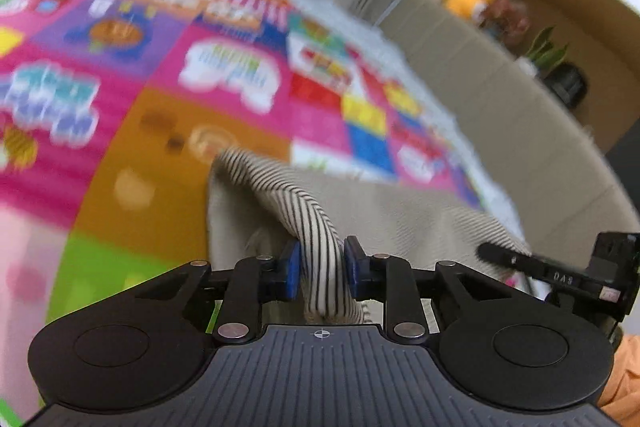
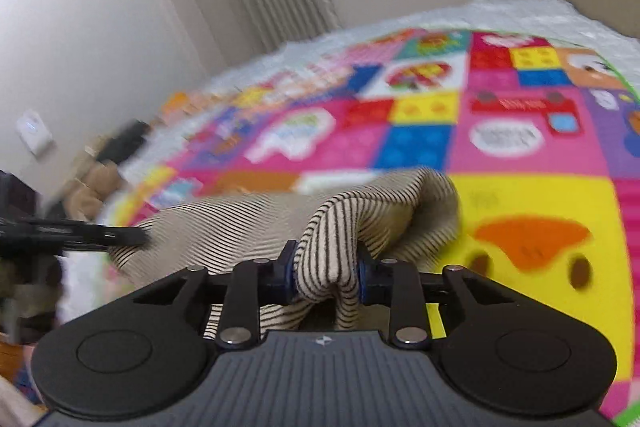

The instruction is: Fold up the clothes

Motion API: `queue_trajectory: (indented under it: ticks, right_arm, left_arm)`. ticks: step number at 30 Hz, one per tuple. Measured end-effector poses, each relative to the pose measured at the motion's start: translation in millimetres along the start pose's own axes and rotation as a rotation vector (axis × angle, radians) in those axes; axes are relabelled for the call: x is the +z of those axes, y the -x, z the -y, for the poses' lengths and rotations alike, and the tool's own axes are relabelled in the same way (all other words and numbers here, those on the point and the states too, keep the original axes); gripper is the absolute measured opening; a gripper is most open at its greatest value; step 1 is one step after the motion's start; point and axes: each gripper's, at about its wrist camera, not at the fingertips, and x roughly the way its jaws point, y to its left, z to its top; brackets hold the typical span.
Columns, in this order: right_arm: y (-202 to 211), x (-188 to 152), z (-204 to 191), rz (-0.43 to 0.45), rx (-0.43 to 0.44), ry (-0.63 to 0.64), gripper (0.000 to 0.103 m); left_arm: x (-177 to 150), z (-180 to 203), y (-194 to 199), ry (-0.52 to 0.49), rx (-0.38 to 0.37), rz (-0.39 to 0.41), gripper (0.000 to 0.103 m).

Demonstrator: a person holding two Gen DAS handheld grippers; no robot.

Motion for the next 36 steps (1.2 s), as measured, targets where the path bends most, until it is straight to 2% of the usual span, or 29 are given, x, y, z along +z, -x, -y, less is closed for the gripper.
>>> queue_trajectory:
  ticks: [2, 3, 4, 5, 8, 10, 13, 15, 17, 19, 20, 22, 25, 28, 36]
  right_arm:
    - [-9, -14, 3, -0.038, -0.083, 0.035, 0.037]
    - [-12, -18, 6, -0.059, -0.103, 0.041, 0.043]
    - [-11, -19, 10, -0.069, -0.102, 0.033, 0.047]
    - [-9, -19, 14, -0.079, -0.102, 0.026, 0.053]
    - [5, -8, 20, -0.041, -0.105, 0.037, 0.056]
    - [15, 3, 21, 0.009, -0.118, 0.054, 0.056]
    - [18, 28, 20, 0.079, -0.116, 0.100, 0.055]
    - [4, 41, 17, 0.086, -0.097, 0.157, 0.047]
    - [-15, 52, 15, 0.080, -0.068, 0.197, 0.043]
    - [-40, 59, 17, 0.052, -0.036, 0.203, 0.043]
    - [-54, 59, 20, 0.032, -0.035, 0.199, 0.043]
    - [-80, 57, 28, -0.013, -0.036, 0.196, 0.043]
    - [-102, 45, 36, -0.071, -0.047, 0.222, 0.043]
    - [-98, 35, 39, -0.075, -0.059, 0.251, 0.043]
    - [-52, -6, 29, -0.063, -0.037, 0.175, 0.043]
  left_arm:
    - [-8, -6, -8, 0.006, 0.045, -0.035, 0.029]
    - [-11, -9, -11, 0.007, 0.067, -0.048, 0.036]
    - [-14, -11, -13, 0.008, 0.089, -0.061, 0.044]
    - [-16, -13, -14, 0.006, 0.109, -0.068, 0.047]
    - [-9, -5, 3, -0.019, 0.125, -0.020, 0.056]
    - [-4, 5, 14, -0.019, 0.086, 0.009, 0.072]
    - [-2, 27, 26, -0.013, -0.052, 0.015, 0.087]
    - [-9, 39, 17, -0.001, -0.133, -0.039, 0.089]
    - [-19, 40, -2, 0.055, -0.192, -0.130, 0.089]
    - [-30, 34, -24, 0.111, -0.199, -0.205, 0.088]
    - [-34, 29, -35, 0.138, -0.179, -0.229, 0.088]
    - [-40, 16, -53, 0.184, -0.143, -0.252, 0.082]
    - [-28, 3, -61, 0.223, -0.148, -0.230, 0.079]
    - [-9, 3, -68, 0.134, -0.080, -0.179, 0.077]
    - [59, -11, -108, -0.039, 0.107, -0.040, 0.076]
